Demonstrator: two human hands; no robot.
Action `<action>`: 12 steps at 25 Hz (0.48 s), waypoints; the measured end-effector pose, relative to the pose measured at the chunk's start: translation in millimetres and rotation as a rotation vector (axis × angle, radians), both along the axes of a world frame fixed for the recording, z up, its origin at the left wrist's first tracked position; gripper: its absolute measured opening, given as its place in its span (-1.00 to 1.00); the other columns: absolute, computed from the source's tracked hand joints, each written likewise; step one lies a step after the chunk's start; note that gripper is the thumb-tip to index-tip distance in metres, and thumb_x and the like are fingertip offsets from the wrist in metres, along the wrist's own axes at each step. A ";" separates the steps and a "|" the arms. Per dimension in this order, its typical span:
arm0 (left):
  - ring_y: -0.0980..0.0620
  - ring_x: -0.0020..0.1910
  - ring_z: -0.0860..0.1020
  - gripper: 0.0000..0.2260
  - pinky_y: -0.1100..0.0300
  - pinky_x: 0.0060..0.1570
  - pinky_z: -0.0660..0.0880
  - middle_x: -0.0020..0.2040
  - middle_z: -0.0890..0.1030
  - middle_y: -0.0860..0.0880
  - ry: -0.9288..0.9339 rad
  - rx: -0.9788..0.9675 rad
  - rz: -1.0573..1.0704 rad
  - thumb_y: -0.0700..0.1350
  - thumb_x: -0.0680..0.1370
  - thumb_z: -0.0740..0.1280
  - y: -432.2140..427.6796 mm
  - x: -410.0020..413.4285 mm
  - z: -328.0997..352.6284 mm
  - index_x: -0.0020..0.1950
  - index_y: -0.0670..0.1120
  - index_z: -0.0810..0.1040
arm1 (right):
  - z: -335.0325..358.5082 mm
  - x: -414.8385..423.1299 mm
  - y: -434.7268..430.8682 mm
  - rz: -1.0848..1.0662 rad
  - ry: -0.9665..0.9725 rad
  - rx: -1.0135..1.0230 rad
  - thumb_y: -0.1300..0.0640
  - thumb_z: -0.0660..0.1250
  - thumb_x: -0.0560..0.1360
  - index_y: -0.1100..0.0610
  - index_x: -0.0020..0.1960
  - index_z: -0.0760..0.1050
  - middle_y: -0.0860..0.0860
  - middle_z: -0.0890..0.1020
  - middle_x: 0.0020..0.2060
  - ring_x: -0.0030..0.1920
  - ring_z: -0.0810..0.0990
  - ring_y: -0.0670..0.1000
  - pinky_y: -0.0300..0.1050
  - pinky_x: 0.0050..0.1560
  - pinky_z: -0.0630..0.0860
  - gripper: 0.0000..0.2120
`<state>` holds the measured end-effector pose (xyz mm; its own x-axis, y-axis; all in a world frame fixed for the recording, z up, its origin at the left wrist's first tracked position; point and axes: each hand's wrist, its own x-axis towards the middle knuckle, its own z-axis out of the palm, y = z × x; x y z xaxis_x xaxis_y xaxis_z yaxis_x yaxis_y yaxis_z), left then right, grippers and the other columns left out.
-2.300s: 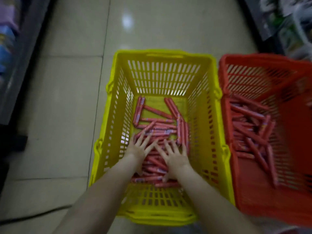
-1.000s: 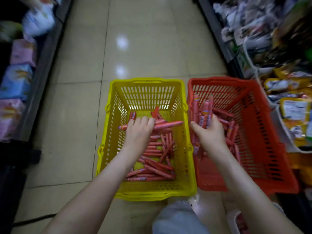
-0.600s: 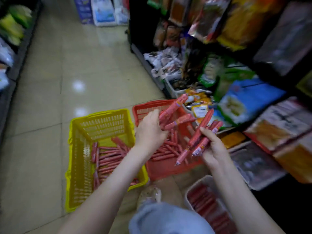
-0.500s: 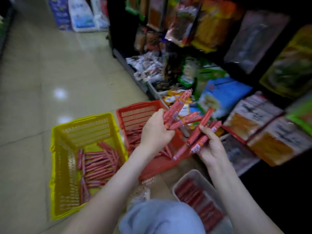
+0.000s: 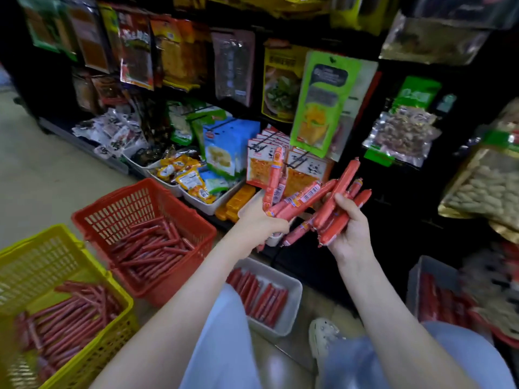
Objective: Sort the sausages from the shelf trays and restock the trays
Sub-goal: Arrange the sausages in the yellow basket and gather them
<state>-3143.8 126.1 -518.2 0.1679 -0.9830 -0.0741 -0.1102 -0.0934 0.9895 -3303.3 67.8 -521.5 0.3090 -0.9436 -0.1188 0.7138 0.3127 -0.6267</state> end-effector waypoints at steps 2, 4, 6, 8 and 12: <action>0.00 -0.28 0.46 -0.66 0.16 -0.24 0.41 -0.21 0.52 -0.07 0.048 0.071 -0.075 -0.29 0.24 0.40 5.7 -19.0 -6.4 -0.06 -0.02 0.48 | -5.1 -13.5 9.1 -0.016 -0.032 0.010 0.26 0.21 0.47 0.18 -0.22 0.59 0.06 0.65 -0.33 -0.28 0.66 0.05 0.10 -0.01 0.57 -0.80; 0.00 -0.25 0.51 -0.67 0.13 -0.15 0.44 -0.21 0.56 -0.05 0.091 0.160 -0.199 -0.28 0.25 0.41 9.2 -30.1 -16.3 -0.05 -0.05 0.49 | -14.0 -20.9 14.9 0.005 -0.017 0.010 0.25 0.25 0.45 0.21 -0.04 0.56 0.12 0.67 -0.19 -0.15 0.67 0.10 0.08 0.00 0.61 -0.85; -0.02 -0.17 0.58 -0.71 0.11 -0.08 0.50 -0.15 0.62 -0.05 0.133 0.241 -0.320 -0.30 0.35 0.44 15.2 -34.9 -22.9 0.01 -0.07 0.52 | -25.7 -24.9 19.5 0.028 0.053 0.028 0.25 0.32 0.38 0.21 0.06 0.54 0.19 0.64 -0.04 -0.02 0.65 0.17 0.13 0.04 0.59 -0.75; 0.00 -0.07 0.61 -0.74 0.18 -0.07 0.55 -0.03 0.65 -0.06 0.186 0.277 -0.362 -0.32 0.47 0.39 21.7 -36.8 -27.6 0.10 -0.06 0.55 | -37.2 -25.0 24.1 0.032 0.121 0.056 0.26 0.34 0.35 0.21 0.08 0.53 0.21 0.62 0.02 0.01 0.64 0.18 0.11 -0.02 0.60 -0.70; -0.05 0.05 0.62 -0.63 0.10 -0.01 0.57 0.11 0.64 -0.07 0.277 0.320 -0.355 -0.32 0.53 0.32 27.9 -35.8 -39.4 0.17 0.11 0.47 | -52.1 -17.7 32.9 0.084 0.202 0.044 0.29 0.32 0.42 0.24 0.12 0.52 0.19 0.67 -0.04 -0.03 0.67 0.16 0.08 -0.06 0.62 -0.73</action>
